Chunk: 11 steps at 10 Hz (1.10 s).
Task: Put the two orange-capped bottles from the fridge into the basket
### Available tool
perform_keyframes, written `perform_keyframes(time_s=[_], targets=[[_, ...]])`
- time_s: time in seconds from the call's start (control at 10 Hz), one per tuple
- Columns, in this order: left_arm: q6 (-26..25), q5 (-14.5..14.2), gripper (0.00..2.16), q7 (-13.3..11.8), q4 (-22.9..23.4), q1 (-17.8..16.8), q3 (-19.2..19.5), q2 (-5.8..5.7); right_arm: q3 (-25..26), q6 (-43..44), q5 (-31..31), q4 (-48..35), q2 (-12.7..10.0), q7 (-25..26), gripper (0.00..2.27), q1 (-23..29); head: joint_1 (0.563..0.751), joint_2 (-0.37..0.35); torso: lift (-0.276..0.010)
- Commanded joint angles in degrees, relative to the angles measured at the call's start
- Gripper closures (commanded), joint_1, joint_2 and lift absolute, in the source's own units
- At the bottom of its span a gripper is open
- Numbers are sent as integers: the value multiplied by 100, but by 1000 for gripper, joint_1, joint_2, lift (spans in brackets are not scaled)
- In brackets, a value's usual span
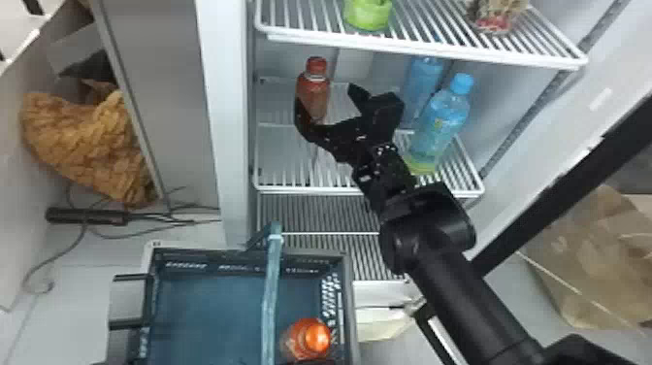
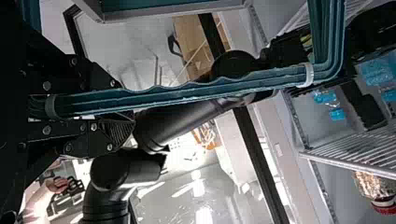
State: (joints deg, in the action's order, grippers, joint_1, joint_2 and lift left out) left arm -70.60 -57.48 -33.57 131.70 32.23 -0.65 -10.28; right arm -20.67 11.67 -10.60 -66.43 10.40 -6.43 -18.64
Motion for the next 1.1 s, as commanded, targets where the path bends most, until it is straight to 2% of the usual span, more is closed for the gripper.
perform_keyframes(time_s=[0.0,0.5,0.7,0.8,1.0], targets=[[-13,1,1200,0,0,-17,-15,0,-173,0,-2,181,14,28,35,-217,695,-185,-235],[-13,1,1200,0,-28,-87,-72,-9,-721,0,-185,814,14,186,35,-780,695,-159,-235],[-13,1,1200,0,-42,-115,-95,-18,-790,-28,-265,1067,6,283,93,-920,695,-154,-235],[-13,-11,1200,0,-42,-115,-83,-18,-790,-70,-311,1096,6,292,217,-934,695,-155,-235],[-13,-11,1200,0,-56,-115,-83,-18,-790,-126,-345,1138,6,318,855,-948,695,-164,-235]])
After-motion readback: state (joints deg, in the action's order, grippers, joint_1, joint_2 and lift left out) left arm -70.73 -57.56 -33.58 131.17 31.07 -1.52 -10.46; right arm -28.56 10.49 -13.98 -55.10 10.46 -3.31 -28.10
